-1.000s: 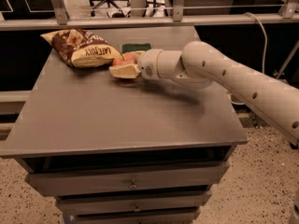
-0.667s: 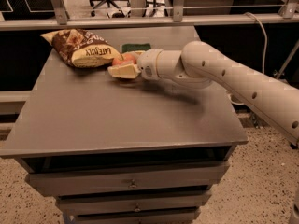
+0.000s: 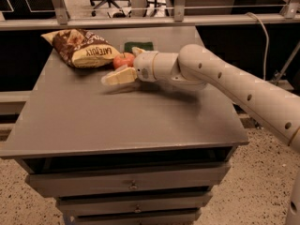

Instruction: Move apple near brown chip bag

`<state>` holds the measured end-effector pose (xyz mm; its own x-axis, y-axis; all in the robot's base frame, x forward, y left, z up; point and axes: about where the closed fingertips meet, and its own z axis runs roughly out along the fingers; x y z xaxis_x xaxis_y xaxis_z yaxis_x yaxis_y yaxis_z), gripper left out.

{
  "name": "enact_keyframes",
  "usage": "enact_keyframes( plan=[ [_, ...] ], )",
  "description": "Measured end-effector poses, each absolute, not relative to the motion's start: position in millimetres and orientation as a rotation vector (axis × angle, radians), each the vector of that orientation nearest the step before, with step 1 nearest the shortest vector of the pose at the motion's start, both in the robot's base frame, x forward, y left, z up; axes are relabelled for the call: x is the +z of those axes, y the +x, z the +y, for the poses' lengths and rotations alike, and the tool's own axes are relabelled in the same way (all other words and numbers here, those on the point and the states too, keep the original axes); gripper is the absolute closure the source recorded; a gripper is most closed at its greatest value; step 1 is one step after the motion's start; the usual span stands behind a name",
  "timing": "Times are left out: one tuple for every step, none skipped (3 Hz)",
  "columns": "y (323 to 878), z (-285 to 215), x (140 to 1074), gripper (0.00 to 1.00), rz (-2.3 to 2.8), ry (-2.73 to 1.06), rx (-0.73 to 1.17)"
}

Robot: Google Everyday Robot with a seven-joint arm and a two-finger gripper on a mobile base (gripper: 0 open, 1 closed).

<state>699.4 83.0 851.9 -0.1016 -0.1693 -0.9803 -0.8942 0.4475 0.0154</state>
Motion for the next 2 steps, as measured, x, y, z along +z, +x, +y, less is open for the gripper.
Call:
enact_keyframes(
  plan=[
    [676.4, 57.6, 860.7, 0.0, 1.524, -0.984, 0.808],
    [663.1, 28.6, 863.3, 0.0, 1.524, -0.988, 0.779]
  ],
)
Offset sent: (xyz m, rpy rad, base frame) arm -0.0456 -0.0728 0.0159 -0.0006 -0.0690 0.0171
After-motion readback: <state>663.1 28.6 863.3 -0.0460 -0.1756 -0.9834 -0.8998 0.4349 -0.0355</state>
